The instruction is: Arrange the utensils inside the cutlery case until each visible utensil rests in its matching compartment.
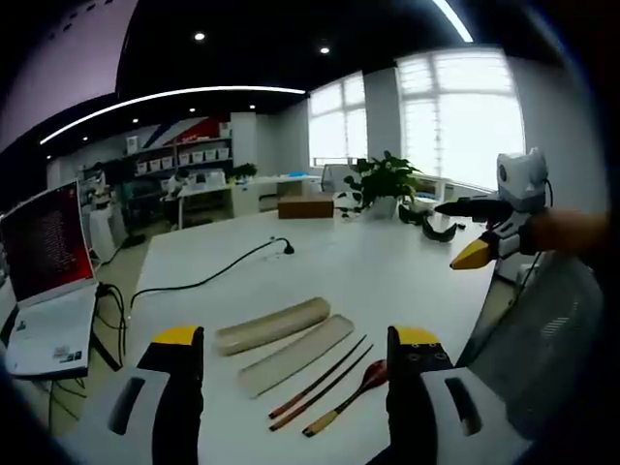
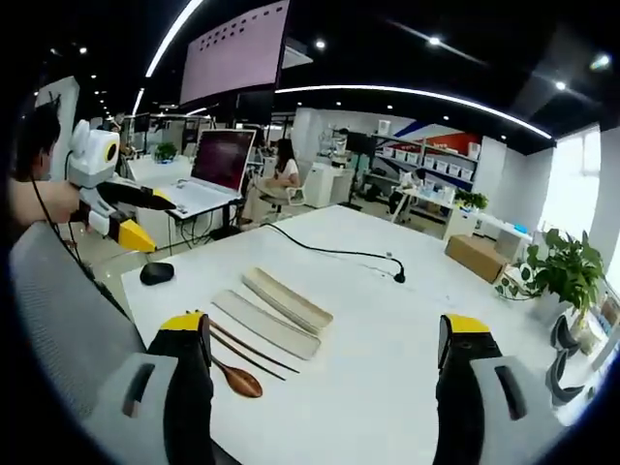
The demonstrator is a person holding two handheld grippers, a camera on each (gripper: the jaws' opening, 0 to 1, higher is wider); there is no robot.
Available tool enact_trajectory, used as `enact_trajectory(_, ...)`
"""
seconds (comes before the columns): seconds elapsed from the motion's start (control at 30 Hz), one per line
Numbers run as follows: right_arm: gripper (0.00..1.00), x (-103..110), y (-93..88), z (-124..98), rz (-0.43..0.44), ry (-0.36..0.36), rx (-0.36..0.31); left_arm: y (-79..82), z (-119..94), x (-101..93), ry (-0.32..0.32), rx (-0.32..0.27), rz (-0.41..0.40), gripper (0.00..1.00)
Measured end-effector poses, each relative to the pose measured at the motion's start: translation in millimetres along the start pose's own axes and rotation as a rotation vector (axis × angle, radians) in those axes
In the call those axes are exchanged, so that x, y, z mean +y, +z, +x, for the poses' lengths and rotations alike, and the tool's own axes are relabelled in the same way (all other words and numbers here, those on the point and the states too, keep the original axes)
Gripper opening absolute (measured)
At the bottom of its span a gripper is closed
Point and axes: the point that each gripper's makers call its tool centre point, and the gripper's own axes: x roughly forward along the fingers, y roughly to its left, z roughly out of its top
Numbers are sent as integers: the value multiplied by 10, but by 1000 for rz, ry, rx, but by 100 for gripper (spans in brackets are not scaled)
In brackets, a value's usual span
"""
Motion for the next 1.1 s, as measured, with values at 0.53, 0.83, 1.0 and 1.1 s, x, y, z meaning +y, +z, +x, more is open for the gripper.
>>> enact_trajectory(0.53,97,-136,-21,-45,16,-48,3,-33,14,-1,6,17,11,78)
enact_trajectory(0.83,96,-84,-61,-14,-38,-37,34,-3,1,14,23,14,51,75)
enact_trajectory(1.0,96,-28,-80,-4,-54,-19,45,-8,0,3,14,15,36,75)
enact_trajectory(1.1,96,-19,-78,8,-69,-15,49,0,-4,2,14,11,39,75)
